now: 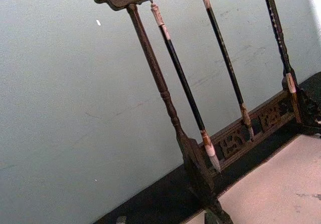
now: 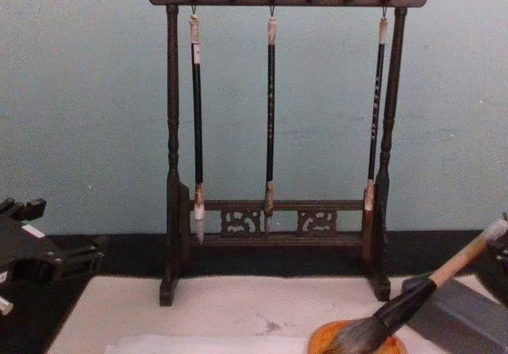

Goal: Pick up the brush from the inkstone, write on the paper, then place the brush back to its original position.

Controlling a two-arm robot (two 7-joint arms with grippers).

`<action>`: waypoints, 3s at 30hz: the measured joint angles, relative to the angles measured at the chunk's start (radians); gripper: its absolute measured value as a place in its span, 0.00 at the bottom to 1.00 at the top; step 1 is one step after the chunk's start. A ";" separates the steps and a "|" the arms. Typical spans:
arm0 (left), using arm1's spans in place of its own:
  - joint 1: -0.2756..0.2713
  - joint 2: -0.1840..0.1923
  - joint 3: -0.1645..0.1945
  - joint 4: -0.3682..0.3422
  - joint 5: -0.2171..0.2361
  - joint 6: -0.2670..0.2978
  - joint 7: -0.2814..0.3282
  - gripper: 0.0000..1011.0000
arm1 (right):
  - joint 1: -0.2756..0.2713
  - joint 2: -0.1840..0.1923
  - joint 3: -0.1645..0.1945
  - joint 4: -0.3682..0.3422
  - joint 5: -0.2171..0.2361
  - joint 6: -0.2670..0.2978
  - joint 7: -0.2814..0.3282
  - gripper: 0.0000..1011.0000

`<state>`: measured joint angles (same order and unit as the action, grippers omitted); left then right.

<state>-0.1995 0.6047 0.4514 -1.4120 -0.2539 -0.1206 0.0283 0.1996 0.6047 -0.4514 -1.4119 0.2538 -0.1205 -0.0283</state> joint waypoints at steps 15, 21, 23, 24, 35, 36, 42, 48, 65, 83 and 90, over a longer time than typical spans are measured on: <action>0.000 0.000 0.000 0.000 0.000 0.000 0.000 1.00 | 0.000 0.000 0.000 0.000 0.000 0.000 0.000 0.99; 0.000 0.000 0.000 0.000 0.000 0.000 0.000 1.00 | 0.000 0.000 0.000 0.000 0.000 0.000 0.000 0.99; 0.000 0.000 0.000 0.000 0.000 0.000 0.000 1.00 | 0.000 0.000 0.000 0.000 0.000 0.000 0.000 0.99; 0.000 0.000 0.000 0.000 0.000 0.000 0.000 1.00 | 0.000 0.000 0.000 0.000 0.000 0.000 0.000 0.99; 0.000 0.000 0.000 0.000 0.000 0.000 0.000 1.00 | 0.000 0.000 0.000 0.000 0.000 0.000 0.000 0.99; 0.000 0.000 0.000 0.000 0.000 0.000 0.000 1.00 | 0.000 0.000 0.000 0.000 0.000 0.000 0.000 0.99; 0.000 0.000 0.000 0.000 0.000 0.000 0.000 1.00 | 0.000 0.000 0.000 0.000 0.000 0.000 0.000 0.99; 0.000 0.000 0.000 0.000 0.000 0.000 0.000 1.00 | -0.006 -0.001 0.012 -0.008 0.015 0.004 0.010 0.99; 0.000 0.000 0.000 0.000 0.000 0.000 0.000 1.00 | -0.163 -0.056 0.284 -0.114 0.611 0.272 0.287 0.99; 0.000 0.000 0.000 0.000 0.000 0.000 0.000 1.00 | -0.134 -0.149 0.378 0.016 1.054 0.503 0.378 0.99; 0.000 0.000 0.000 0.000 0.000 0.000 0.000 1.00 | -0.078 -0.172 0.347 0.072 1.075 0.496 0.383 0.99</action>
<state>-0.1995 0.6047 0.4514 -1.4120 -0.2539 -0.1205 0.0283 0.1214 0.4328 -0.1042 -1.3395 1.3283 0.3753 0.3547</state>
